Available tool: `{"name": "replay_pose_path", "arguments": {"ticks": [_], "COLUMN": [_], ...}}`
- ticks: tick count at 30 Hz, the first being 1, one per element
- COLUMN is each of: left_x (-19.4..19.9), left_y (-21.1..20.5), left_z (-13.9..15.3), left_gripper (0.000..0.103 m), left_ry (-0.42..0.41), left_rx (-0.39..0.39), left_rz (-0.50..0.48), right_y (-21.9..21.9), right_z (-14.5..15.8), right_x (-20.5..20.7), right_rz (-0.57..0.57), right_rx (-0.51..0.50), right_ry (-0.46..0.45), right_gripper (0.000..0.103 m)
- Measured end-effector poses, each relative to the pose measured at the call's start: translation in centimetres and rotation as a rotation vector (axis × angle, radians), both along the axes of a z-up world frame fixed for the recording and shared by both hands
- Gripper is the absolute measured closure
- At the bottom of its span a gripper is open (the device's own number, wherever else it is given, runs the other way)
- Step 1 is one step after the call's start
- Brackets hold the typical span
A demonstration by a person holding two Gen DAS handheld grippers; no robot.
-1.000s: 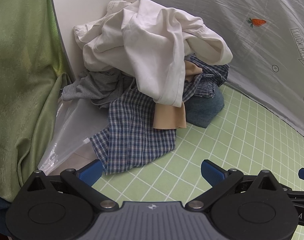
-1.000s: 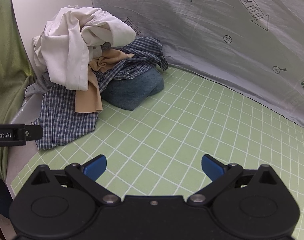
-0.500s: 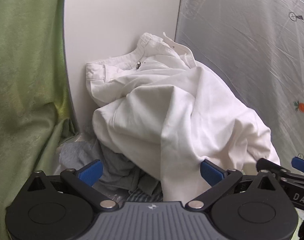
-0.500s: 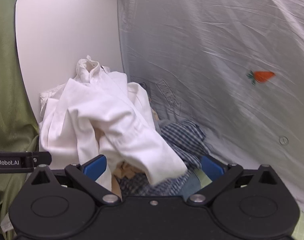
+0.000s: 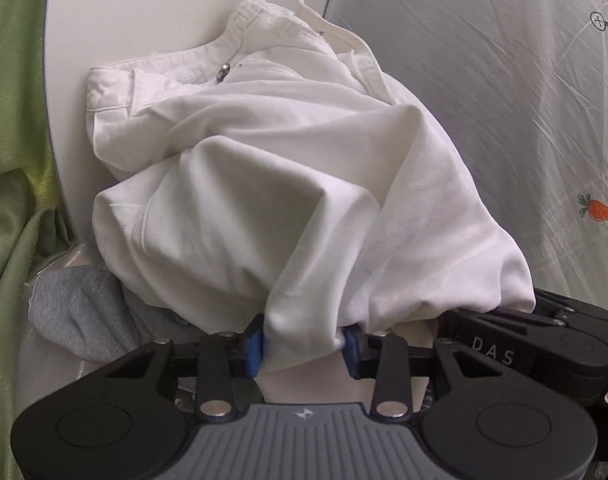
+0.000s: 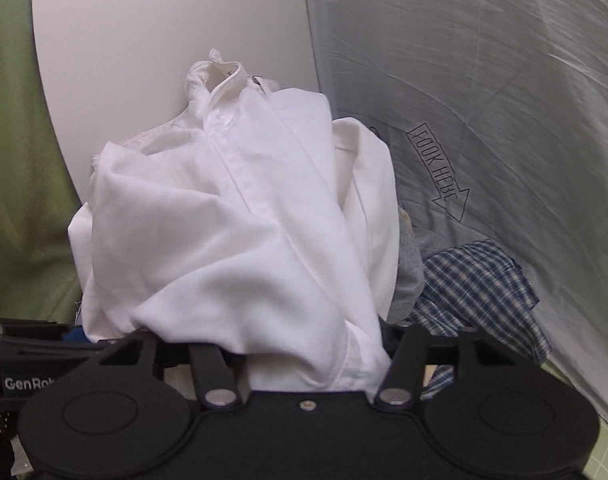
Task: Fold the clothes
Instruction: 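Grasp the white shirt and white trousers from the pile with both grippers, pull onto mat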
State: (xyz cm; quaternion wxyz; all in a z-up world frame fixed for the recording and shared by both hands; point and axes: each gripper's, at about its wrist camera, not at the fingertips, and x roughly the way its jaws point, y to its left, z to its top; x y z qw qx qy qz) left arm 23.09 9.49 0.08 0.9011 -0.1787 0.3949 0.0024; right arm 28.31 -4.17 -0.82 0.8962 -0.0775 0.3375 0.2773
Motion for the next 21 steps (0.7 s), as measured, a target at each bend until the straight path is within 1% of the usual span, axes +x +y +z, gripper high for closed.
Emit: {"name": "replay_pose_path", "arguments": {"ticks": [1, 2, 4, 5, 7, 10, 15, 19, 21], "left_x": [-0.2, -0.6, -1.5, -2.1, -3.4, -5.4, -9.8, -14.3, -17.1], "left_y": [-0.4, -0.8, -1.7, -2.0, -2.8, -4.3, -7.7, -11.5, -14.5], "left_z": [0.2, 0.5, 1.1, 1.5, 2.5, 3.8, 6.0, 7.2, 7.5], "left_gripper": [0.074, 0.075, 0.084, 0.084, 0.086, 0.087, 0.088, 0.089, 0.089], "left_ry": [-0.004, -0.011, -0.029, -0.039, -0.064, -0.101, -0.166, -0.204, -0.214], "left_rx": [0.012, 0.027, 0.056, 0.066, 0.08, 0.087, 0.054, 0.01, -0.015], "left_rz": [-0.001, -0.005, -0.016, -0.023, -0.042, -0.078, -0.155, -0.262, -0.363], "right_y": [0.1, 0.3, 0.2, -0.2, -1.0, -2.9, -6.7, -11.7, -14.5], "right_z": [0.2, 0.4, 1.0, 1.3, 2.1, 3.6, 5.6, 6.9, 7.5], "right_x": [-0.6, -1.2, -2.6, -3.3, -4.7, -6.8, -11.8, -16.9, -19.9], "right_rz": [0.011, 0.02, 0.028, 0.028, 0.025, 0.003, -0.047, -0.131, -0.189], "right_rx": [-0.014, -0.028, -0.041, -0.039, -0.027, 0.023, 0.072, 0.111, 0.115], "right_ry": [-0.023, -0.047, -0.098, -0.12, -0.159, -0.199, -0.286, -0.35, -0.381], "right_gripper": [0.069, 0.077, 0.081, 0.083, 0.085, 0.086, 0.087, 0.088, 0.088]}}
